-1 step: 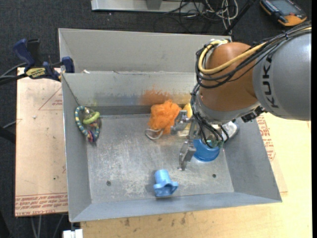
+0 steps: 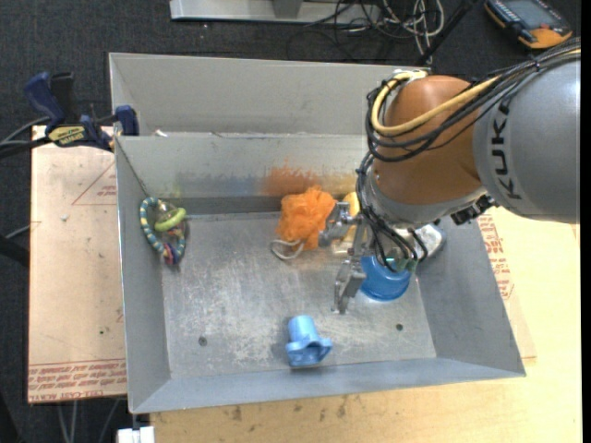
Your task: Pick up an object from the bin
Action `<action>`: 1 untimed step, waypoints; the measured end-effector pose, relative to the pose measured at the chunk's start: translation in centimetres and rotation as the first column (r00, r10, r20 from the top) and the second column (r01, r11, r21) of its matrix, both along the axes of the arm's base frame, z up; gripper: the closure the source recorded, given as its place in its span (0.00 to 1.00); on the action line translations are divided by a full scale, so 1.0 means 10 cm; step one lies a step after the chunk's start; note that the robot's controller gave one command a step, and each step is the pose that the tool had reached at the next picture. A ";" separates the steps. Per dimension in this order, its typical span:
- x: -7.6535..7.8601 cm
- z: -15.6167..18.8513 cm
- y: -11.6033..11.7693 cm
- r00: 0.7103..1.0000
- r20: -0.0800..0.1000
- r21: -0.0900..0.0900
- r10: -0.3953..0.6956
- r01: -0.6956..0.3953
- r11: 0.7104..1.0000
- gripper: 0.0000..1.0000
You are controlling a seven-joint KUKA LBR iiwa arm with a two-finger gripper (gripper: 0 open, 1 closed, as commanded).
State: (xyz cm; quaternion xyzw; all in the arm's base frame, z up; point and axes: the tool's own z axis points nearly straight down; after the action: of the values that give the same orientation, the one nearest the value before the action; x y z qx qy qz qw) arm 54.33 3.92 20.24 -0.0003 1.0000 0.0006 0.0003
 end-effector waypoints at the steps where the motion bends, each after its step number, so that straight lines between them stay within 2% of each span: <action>1: -0.11 -0.27 0.05 0.997 0.006 -0.001 0.075 -0.075 0.997 0.00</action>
Offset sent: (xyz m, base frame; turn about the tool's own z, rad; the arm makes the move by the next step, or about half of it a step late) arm -0.0588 0.0253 -0.1324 -0.3680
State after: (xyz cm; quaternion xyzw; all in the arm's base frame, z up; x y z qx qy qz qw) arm 53.23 4.37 17.50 -0.0378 0.9993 0.0004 0.0032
